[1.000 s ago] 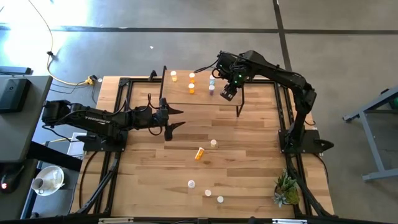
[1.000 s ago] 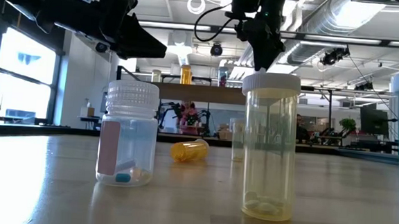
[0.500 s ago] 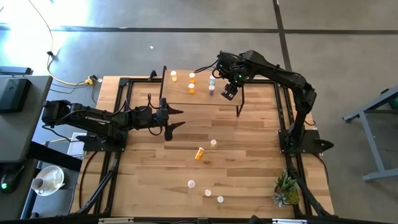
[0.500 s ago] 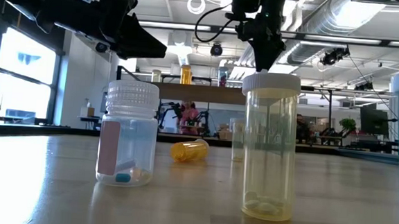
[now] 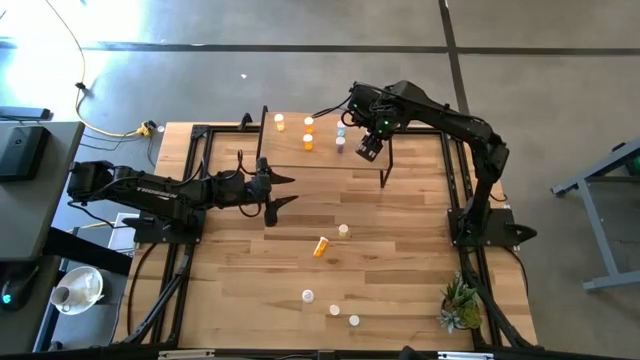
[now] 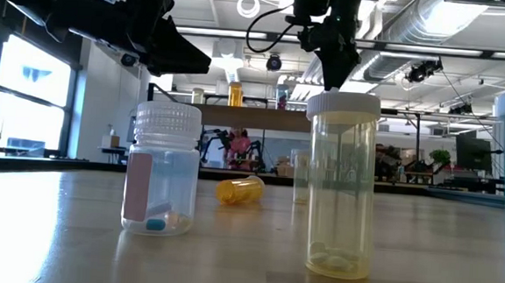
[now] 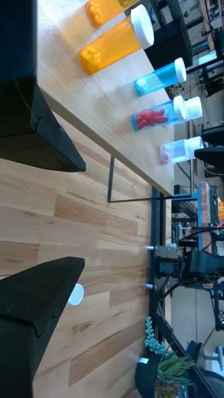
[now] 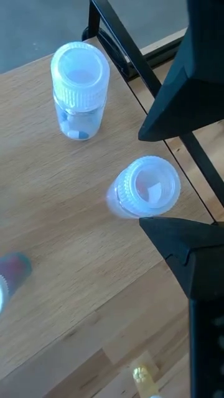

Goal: Pick and place medicine bottles onto shelf by color
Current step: Put the top transparent pill bottle on the shelf aligned with the transparent pill bottle, then put the top yellow pill bottle on the shelf aligned with the yellow pill bottle on the shelf

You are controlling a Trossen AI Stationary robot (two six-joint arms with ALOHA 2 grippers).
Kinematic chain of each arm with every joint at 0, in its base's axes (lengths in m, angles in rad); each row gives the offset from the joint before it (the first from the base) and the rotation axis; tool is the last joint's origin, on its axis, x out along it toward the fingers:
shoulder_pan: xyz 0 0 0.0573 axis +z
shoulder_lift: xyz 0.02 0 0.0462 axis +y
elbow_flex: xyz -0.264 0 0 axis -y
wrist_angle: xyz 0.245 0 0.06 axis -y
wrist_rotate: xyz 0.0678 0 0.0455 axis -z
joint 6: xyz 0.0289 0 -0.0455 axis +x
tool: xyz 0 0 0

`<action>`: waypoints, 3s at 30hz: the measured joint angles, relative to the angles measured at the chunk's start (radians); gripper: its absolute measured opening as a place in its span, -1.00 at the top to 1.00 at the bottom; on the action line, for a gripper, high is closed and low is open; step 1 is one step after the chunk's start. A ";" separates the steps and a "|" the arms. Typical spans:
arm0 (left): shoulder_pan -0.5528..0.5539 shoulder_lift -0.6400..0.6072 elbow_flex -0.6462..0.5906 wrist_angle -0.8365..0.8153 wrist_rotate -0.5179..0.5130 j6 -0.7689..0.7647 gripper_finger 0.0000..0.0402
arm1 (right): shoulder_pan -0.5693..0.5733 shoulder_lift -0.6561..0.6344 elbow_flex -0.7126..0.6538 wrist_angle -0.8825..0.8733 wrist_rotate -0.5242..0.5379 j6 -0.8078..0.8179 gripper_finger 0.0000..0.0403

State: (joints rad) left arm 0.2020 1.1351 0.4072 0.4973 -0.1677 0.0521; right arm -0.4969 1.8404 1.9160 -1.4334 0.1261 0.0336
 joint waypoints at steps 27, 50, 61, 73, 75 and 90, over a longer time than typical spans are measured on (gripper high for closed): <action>-0.001 0.000 0.000 -0.068 0.091 -0.052 -0.13 | 0.194 -0.013 0.128 -0.125 -0.008 -0.043 0.00; -0.001 0.000 0.000 -0.075 0.145 -0.052 -0.13 | 0.467 -0.277 -0.541 0.315 -0.010 0.254 0.00; -0.001 0.000 0.000 -0.075 0.145 -0.050 -0.13 | 0.617 -0.353 -0.785 0.610 0.042 0.413 0.00; -0.001 0.000 0.000 -0.074 0.145 -0.049 -0.13 | 0.733 -0.353 -1.040 0.992 0.174 0.464 0.00; -0.001 0.000 0.000 -0.074 0.141 -0.049 -0.13 | 0.739 -0.353 -1.095 1.077 0.174 0.480 0.00; -0.001 0.000 0.000 -0.074 0.100 -0.049 -0.13 | 0.740 -0.352 -1.456 1.757 0.267 0.543 0.00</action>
State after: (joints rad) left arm 0.2008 1.1351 0.4072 0.4236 -0.0673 0.0029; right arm 0.2428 1.4887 0.4602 0.3234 0.3927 0.5768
